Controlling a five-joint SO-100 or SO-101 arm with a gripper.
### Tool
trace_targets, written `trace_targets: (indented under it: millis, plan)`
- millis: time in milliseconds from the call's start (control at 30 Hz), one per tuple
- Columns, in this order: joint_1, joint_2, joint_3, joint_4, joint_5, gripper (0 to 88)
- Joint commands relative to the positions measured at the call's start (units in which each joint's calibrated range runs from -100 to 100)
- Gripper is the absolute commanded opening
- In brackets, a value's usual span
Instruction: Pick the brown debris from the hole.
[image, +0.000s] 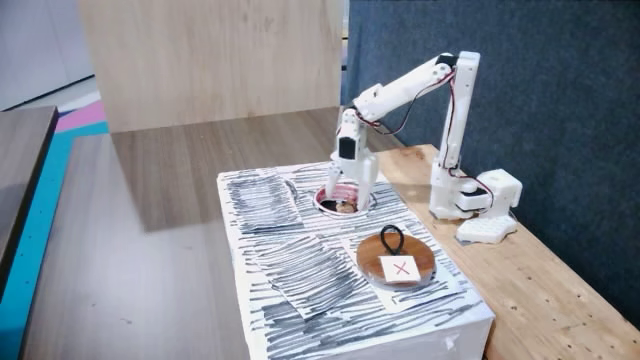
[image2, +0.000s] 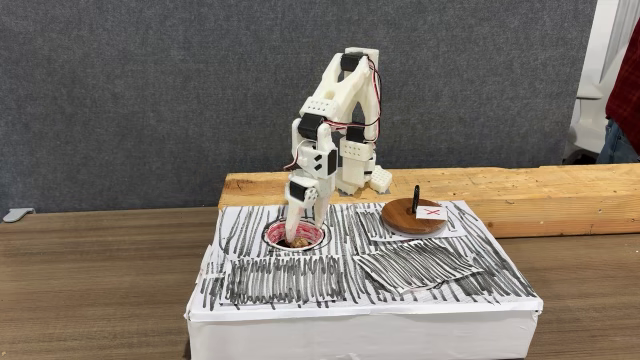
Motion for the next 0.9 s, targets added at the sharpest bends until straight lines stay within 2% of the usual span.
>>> trace_targets:
  millis: [0,233,867]
  plan:
    - [-0.4,-1.4,0.3,-2.2,0.2,29.1]
    - [-0.4,-1.4,2.1,-5.5,0.1,29.1]
    - [-0.4,-1.3,2.0,-5.7,0.1,29.7]
